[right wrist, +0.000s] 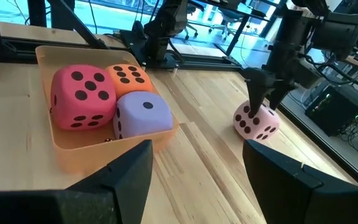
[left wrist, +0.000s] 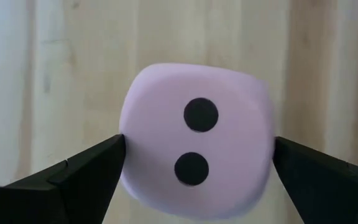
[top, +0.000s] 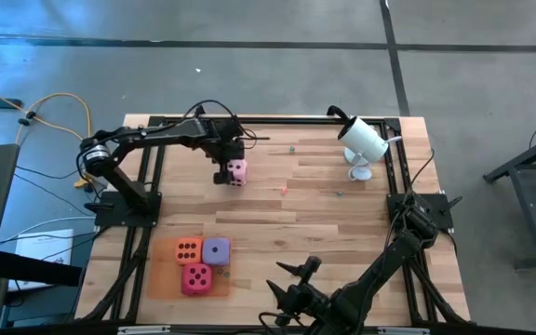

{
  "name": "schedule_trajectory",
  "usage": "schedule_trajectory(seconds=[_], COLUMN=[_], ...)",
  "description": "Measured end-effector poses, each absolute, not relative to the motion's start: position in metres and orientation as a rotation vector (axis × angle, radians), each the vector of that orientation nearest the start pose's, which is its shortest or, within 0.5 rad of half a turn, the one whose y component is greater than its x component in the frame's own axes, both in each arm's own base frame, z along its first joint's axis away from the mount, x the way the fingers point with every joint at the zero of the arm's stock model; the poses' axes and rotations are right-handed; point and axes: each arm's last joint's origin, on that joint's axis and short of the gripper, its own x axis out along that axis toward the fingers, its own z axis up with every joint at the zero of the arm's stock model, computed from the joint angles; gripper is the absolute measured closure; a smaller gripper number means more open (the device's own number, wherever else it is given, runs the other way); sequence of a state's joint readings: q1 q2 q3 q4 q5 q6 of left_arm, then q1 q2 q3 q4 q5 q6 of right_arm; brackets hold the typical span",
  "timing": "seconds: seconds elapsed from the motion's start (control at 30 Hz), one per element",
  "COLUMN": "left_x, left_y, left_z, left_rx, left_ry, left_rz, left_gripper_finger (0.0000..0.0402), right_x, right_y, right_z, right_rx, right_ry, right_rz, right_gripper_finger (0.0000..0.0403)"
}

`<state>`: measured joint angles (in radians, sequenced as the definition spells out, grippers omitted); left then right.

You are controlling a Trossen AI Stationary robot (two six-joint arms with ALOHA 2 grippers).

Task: Pick & Place Dice
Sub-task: Put the large pink dice into the orange bin

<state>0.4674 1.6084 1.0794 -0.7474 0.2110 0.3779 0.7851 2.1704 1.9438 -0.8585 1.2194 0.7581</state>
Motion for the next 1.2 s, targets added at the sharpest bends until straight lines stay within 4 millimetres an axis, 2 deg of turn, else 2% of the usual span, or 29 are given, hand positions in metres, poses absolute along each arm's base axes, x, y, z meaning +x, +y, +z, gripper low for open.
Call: schedule_trajectory(seconds=[0.2, 0.4, 0.8, 1.2], left_x=[0.277, 0.284, 0.284, 0.281], left_y=[0.120, 0.117, 0.111, 0.110], left_z=[0.192, 0.179, 0.175, 0.162], left_rx=[-0.118, -0.029, -0.116, -0.073], left_ry=[1.255, 1.334, 1.279, 1.237], left_rz=[-0.078, -0.040, -0.151, -0.140], left_gripper_finger=[0.0012, 0.0012, 0.0012, 0.0012], right_x=[0.343, 0.343, 0.343, 0.343], right_y=[0.304, 0.304, 0.305, 0.306], right_z=[0.256, 0.256, 0.255, 0.255], right_rx=[-0.191, -0.185, -0.177, -0.163], right_ry=[0.391, 0.402, 0.416, 0.416], right_rz=[-0.557, -0.548, -0.534, -0.529], right_gripper_finger=[0.0164, 0.0164, 0.0164, 0.0164])
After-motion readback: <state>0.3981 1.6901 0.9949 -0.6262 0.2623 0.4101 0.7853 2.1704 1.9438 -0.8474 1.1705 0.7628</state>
